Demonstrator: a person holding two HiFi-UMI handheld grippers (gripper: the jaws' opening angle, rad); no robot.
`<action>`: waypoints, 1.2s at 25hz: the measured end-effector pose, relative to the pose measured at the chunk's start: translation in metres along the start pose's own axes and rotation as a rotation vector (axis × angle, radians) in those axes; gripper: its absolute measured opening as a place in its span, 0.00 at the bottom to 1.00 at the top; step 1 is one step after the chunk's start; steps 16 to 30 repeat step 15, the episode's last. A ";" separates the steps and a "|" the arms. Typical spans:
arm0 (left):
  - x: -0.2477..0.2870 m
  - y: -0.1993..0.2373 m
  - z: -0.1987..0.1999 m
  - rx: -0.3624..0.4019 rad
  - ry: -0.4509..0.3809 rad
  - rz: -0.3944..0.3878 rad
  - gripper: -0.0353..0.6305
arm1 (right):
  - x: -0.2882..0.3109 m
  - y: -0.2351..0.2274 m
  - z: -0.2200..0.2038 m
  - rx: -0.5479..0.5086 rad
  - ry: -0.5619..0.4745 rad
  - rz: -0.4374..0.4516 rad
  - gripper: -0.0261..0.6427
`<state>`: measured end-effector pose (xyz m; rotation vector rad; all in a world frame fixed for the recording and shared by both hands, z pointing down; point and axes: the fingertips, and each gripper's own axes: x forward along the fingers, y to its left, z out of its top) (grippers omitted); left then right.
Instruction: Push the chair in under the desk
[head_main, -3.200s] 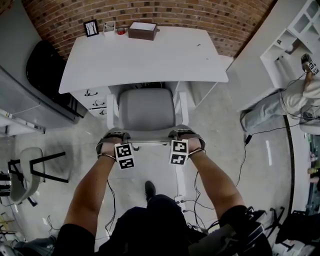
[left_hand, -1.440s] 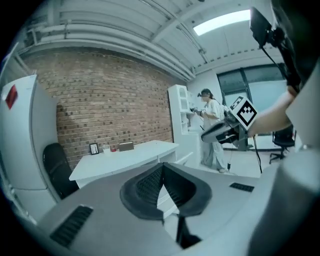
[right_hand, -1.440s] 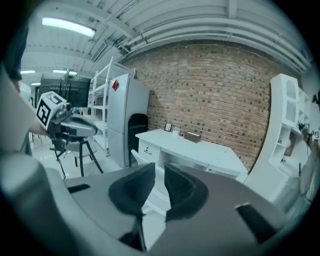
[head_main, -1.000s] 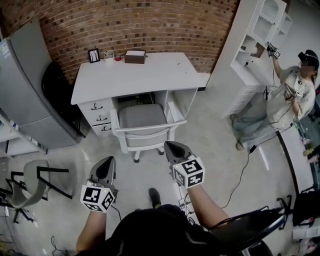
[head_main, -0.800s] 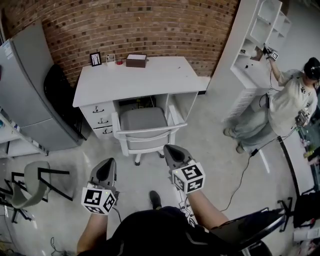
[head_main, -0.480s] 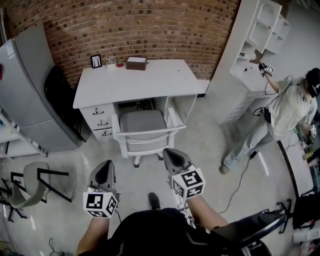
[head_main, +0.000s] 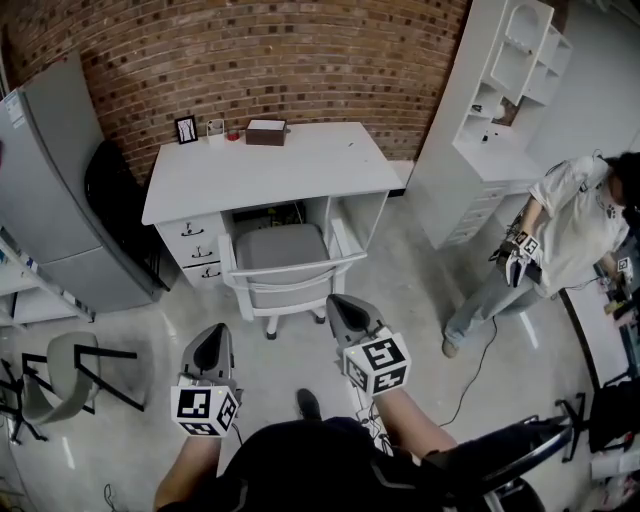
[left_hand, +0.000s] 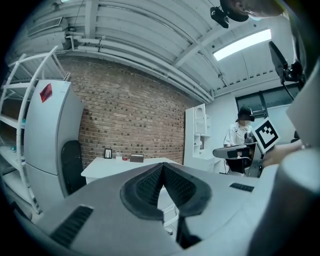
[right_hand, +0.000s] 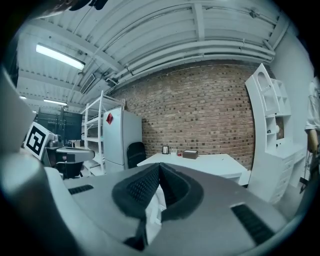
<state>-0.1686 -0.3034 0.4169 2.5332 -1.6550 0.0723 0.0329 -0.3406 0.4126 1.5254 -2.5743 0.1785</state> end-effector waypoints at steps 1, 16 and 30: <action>0.001 -0.001 0.000 0.002 0.000 -0.003 0.06 | 0.000 -0.002 0.000 0.004 -0.002 -0.006 0.05; 0.007 -0.009 0.010 0.011 -0.007 -0.021 0.06 | -0.002 -0.013 0.007 0.019 -0.022 -0.022 0.05; 0.007 -0.009 0.010 0.011 -0.007 -0.021 0.06 | -0.002 -0.013 0.007 0.019 -0.022 -0.022 0.05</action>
